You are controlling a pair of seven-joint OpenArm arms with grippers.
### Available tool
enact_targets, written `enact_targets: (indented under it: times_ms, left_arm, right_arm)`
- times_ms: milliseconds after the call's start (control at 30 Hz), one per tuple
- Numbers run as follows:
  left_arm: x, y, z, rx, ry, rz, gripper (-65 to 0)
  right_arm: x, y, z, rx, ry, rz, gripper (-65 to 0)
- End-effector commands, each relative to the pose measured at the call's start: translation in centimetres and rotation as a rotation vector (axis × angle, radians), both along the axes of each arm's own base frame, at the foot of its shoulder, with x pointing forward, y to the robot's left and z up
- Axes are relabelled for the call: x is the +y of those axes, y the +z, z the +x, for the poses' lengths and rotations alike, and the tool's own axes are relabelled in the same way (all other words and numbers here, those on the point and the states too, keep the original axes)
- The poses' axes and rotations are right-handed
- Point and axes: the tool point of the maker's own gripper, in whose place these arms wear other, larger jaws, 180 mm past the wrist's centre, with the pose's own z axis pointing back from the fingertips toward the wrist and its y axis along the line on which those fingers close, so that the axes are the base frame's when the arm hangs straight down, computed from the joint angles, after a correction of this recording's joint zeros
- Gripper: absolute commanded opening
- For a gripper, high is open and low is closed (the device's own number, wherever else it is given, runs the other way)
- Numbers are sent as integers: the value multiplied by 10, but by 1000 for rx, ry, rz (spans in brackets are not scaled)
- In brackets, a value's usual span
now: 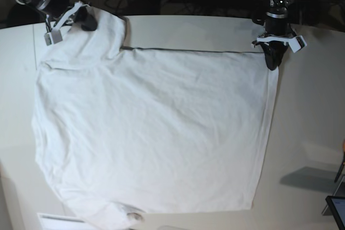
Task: Fold the T-shirt properly
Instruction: 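Lift the grasped shoulder edge and pull it across the shirt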
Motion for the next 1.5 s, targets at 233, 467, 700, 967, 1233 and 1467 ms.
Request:
enact_targets:
  times_ms: [233,467,700,967,1233,1467]
  left_arm:
    - [-6,6,-13,24,-26,-6,-650]
    - [-12,28,-13,-20,-48,0,-650]
    - [10,46,-22,-37,-8,44,-650]
    - [-5,72,-30,-72,-48,40,-650]
    - [-18,94,-26,-123,-80,36,-650]
    - [-17,100,-17,-151,-73,37,-650]
  right_arm:
    - [-10,-18,-27,126,35,-87,-647]
    - [-23,-8,-22,72,24,-124,-647]
    - [-61,19,-10,4,3,-247,-647]
    - [-60,47,4,-62,79,-326,-647]
    - [-65,66,25,-149,103,-306,-647]
    - [-79,91,63,-238,141,-334,-646]
